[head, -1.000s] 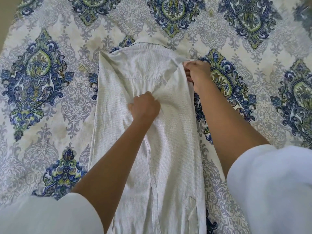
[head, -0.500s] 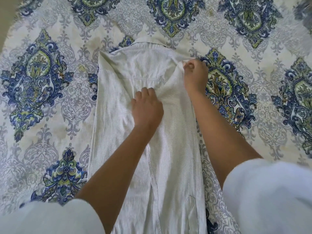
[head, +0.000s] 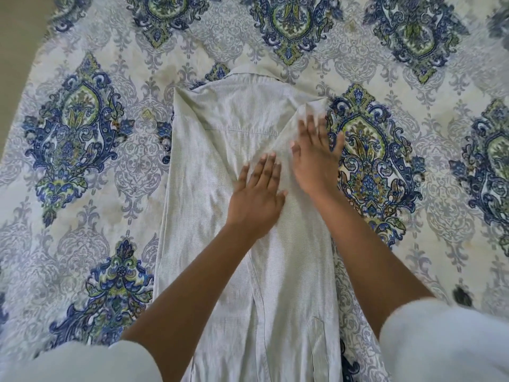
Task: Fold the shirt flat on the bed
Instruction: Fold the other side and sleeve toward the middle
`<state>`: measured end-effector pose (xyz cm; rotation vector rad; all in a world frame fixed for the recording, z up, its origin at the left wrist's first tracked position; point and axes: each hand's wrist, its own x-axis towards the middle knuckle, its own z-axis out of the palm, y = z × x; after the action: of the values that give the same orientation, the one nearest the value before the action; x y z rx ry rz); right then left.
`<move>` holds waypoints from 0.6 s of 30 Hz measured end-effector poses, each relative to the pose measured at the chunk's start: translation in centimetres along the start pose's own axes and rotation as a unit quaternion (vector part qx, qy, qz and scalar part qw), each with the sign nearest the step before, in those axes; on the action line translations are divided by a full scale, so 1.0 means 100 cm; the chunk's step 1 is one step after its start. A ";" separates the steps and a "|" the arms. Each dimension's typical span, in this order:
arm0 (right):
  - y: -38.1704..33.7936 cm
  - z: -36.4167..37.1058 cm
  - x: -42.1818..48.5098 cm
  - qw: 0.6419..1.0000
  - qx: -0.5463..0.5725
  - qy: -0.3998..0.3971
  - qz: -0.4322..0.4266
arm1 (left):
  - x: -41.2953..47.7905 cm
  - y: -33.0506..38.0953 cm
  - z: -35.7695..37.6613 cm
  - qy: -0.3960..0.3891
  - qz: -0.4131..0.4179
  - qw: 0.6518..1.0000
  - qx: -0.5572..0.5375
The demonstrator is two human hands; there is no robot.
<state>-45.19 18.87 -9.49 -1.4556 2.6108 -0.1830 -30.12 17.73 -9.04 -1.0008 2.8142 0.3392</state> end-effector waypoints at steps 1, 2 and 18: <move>-0.006 0.001 -0.012 1.000 0.001 -0.006 -0.027 | -0.006 0.000 0.001 0.010 0.012 1.000 0.011; -0.009 0.004 -0.023 0.999 -0.005 -0.026 -0.048 | -0.012 -0.002 0.005 0.008 0.022 1.000 0.021; 0.013 0.023 -0.199 0.999 0.011 -0.034 0.039 | -0.142 -0.008 0.034 0.004 -0.030 0.999 0.018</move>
<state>-35.49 36.42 -10.65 -1.3260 2.5977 -0.1507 -18.47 26.63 -9.63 -1.0782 2.7808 0.2775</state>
